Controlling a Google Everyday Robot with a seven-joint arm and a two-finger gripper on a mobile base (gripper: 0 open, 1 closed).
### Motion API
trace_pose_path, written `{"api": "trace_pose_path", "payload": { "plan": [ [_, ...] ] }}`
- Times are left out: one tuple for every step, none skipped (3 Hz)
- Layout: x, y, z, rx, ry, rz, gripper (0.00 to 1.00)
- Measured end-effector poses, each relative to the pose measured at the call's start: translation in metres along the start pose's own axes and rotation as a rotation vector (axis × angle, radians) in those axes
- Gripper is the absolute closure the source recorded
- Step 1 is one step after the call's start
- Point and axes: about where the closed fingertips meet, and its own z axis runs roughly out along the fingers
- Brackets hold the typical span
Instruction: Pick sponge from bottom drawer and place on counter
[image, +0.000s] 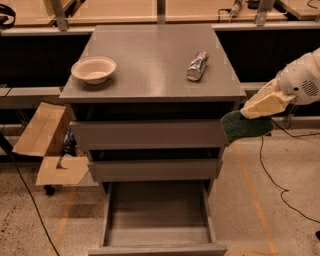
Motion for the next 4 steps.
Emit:
{"api": "trace_pose_path", "payload": {
  "plan": [
    [0.006, -0.004, 0.012, -0.02, 0.013, 0.05, 1.0],
    [-0.027, -0.018, 0.024, -0.018, -0.032, 0.065, 1.0],
    [-0.072, -0.036, 0.037, 0.009, -0.097, 0.08, 1.0],
    [-0.114, -0.058, 0.054, 0.041, -0.184, 0.139, 1.0]
  ]
}}
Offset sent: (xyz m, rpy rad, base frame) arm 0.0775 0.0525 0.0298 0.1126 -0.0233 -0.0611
